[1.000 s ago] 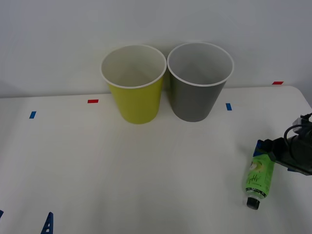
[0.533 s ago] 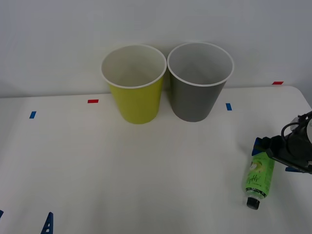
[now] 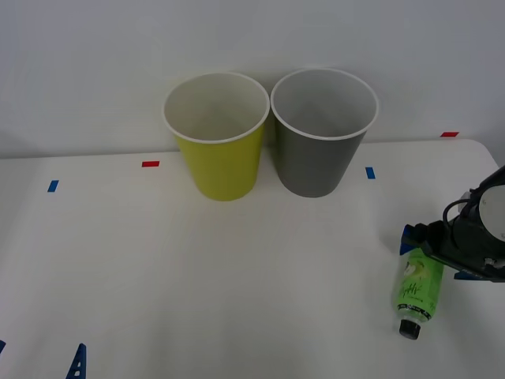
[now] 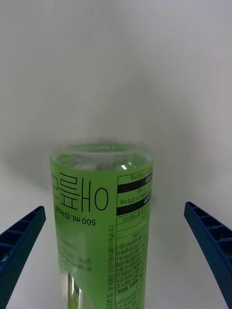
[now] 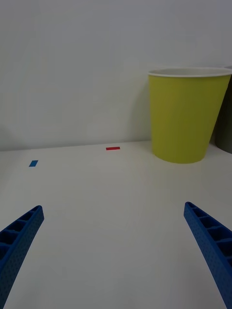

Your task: Put cans in the gray bin and PET bottles in the light green bin.

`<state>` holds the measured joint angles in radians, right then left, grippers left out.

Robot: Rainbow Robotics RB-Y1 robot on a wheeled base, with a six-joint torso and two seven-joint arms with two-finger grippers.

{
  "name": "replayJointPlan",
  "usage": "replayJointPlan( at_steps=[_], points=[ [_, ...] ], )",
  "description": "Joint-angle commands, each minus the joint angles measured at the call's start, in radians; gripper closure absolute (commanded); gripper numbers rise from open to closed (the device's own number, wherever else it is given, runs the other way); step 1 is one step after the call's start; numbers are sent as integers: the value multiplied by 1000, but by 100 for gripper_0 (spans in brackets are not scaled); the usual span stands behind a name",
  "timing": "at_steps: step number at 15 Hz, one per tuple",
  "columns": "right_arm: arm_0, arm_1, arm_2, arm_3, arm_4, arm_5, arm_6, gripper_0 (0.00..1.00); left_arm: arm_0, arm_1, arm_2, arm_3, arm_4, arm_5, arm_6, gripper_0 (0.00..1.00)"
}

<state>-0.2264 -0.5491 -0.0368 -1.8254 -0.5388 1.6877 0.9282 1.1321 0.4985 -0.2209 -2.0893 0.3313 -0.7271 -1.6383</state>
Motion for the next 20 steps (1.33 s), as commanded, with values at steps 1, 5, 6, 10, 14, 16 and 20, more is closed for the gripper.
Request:
replayJointPlan(
  at_steps=[1,5,6,10,14,16,20],
  points=[
    [-1,0,12,0,-4,-8,-11,0,0,0,0,0,0,0,0,0],
    [-2,0,21,2,2,-17,-17,0,0,0,0,0,0,0,0,0],
    [-2,0,21,2,2,-19,-17,0,0,0,0,0,0,0,0,0],
    [-11,0,28,34,14,-26,-19,0,0,0,0,0,0,0,0,0],
    [-16,0,28,52,14,-43,-17,0,0,0,0,0,0,0,0,0],
    [-18,2,35,52,11,-52,-19,0,0,0,0,0,0,0,0,0],
    [-18,2,44,52,17,-62,-25,97,0,0,0,0,0,0,0,0]
  ],
)
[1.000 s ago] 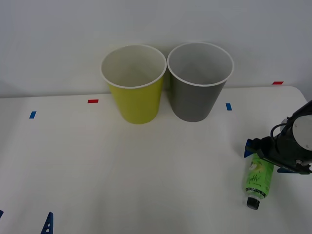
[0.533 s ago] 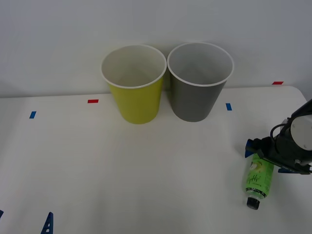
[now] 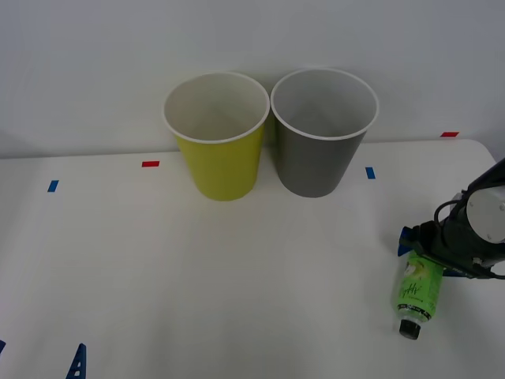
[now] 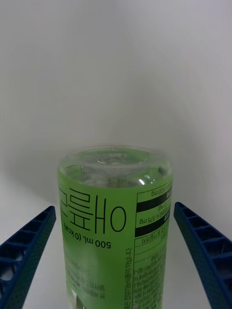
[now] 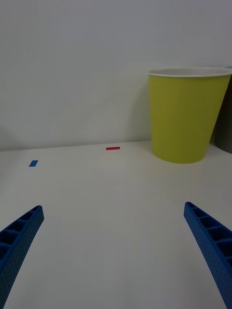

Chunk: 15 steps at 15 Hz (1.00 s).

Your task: Put cans in the gray bin and PET bottles in the light green bin.

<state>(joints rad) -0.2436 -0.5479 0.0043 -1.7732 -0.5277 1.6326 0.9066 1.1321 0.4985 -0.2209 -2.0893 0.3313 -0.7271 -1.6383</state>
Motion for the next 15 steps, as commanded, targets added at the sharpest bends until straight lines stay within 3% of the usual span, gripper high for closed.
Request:
replayJointPlan(
  at_steps=[1,7,11,15],
  points=[
    [0,0,5,0,6,-7,-3,97,0,0,0,0,0,0,0,0],
    [0,0,9,-2,34,-8,14,100,0,0,0,0,0,0,0,0],
    [37,37,-12,-101,81,-8,51,100,0,0,0,0,0,0,0,0],
    [93,141,-109,-232,155,-10,261,100,0,0,0,0,0,0,0,0]
  ],
)
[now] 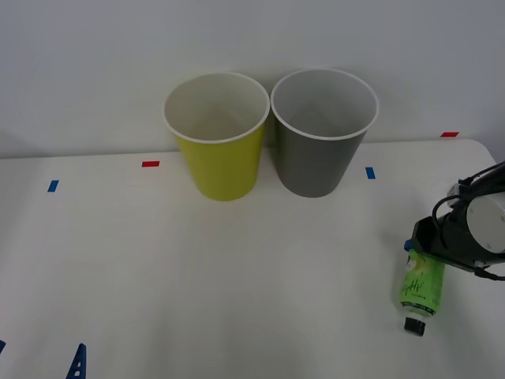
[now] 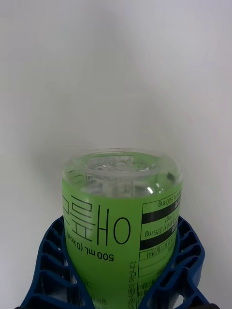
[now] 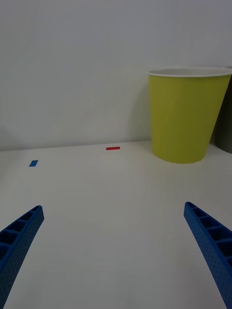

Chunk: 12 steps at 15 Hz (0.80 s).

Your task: Put cans in the gray bin and PET bottles in the light green bin.

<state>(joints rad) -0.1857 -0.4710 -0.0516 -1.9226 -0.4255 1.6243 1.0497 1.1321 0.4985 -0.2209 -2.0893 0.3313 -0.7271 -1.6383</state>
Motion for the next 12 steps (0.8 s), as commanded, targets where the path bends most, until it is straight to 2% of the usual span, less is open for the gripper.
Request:
replayJointPlan(
  at_steps=[1,6,12],
  points=[
    [48,91,-73,-124,57,0,164,100,0,0,0,0,0,0,0,0],
    [101,215,-162,-306,57,-24,377,100,0,0,0,0,0,0,0,0],
    [146,238,-201,-451,47,-96,670,100,0,0,0,0,0,0,0,0]
  ],
)
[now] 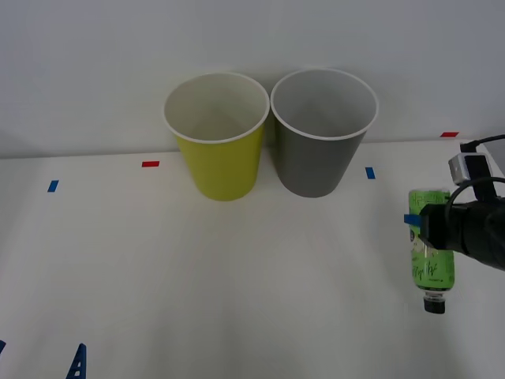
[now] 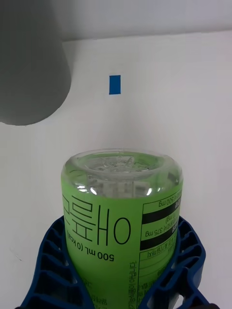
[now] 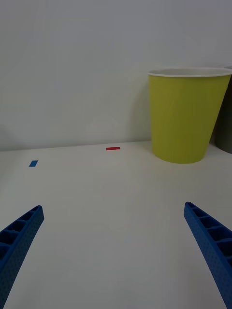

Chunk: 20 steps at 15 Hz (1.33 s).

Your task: Put cans in the gray bin and PET bottles in the light green bin.

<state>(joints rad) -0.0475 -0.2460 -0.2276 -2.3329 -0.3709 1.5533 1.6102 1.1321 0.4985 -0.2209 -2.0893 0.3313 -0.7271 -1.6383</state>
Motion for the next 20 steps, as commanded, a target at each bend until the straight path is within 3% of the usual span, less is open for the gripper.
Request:
replayJointPlan(
  at_steps=[1,4,7,12,17,20],
  points=[
    [8,21,-32,-62,-11,-33,152,100,0,0,0,0,0,0,0,0],
    [8,54,-48,-97,-37,-87,241,100,0,0,0,0,0,0,0,0],
    [6,68,-48,-120,-152,-165,244,100,0,0,0,0,0,0,0,0],
    [-9,100,-4,-240,-203,-187,257,100,0,0,0,0,0,0,0,0],
    [-40,117,106,-237,-194,-297,263,100,0,0,0,0,0,0,0,0],
    [-137,148,156,-181,-192,-368,260,100,0,0,0,0,0,0,0,0]
  ],
)
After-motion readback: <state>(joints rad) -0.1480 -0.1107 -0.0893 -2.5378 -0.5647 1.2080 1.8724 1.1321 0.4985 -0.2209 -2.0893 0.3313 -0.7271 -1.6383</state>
